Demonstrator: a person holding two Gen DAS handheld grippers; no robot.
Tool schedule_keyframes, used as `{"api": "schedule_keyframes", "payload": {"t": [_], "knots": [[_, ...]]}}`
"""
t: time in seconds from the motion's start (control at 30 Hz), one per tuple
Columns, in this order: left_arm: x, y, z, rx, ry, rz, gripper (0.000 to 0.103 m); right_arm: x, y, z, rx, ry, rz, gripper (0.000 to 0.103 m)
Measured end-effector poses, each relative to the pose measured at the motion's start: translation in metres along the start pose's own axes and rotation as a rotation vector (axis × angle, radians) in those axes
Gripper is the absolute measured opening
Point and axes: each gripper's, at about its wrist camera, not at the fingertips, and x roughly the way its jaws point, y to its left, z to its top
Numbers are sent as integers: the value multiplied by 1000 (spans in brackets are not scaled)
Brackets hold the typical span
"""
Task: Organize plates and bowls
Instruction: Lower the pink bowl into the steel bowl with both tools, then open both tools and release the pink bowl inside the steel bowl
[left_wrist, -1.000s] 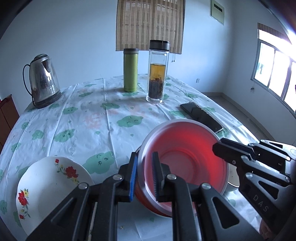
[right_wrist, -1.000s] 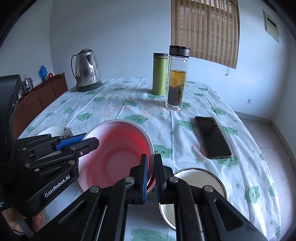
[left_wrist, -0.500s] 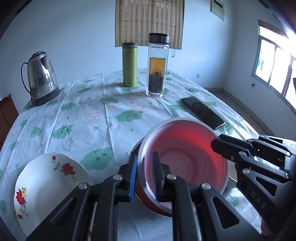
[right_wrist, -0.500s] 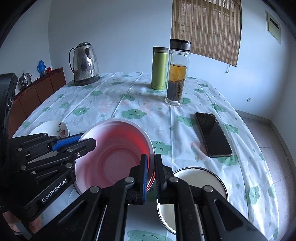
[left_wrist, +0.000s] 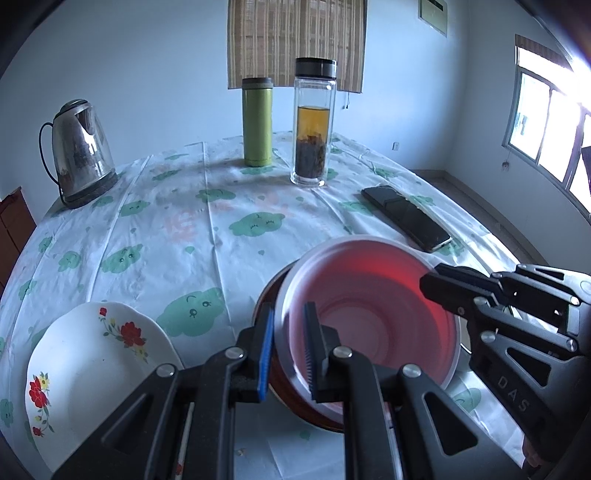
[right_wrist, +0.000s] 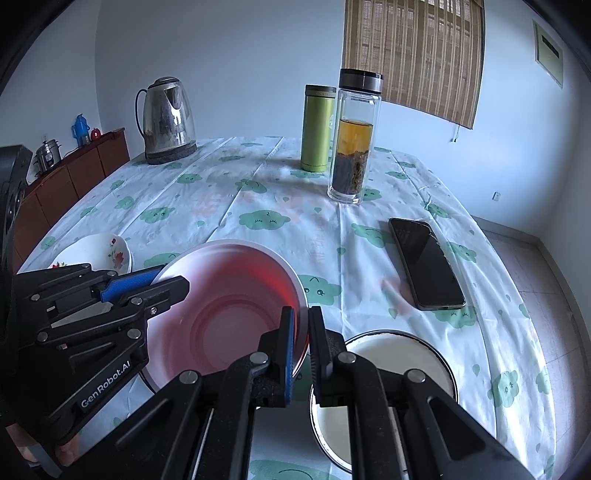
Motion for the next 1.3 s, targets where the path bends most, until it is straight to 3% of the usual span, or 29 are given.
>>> {"api": "schedule_keyframes", "payload": {"t": [1.3], "knots": [[3,3,-1,-9,12,-20,14,6,1,-3,-3,14,10,10]]}}
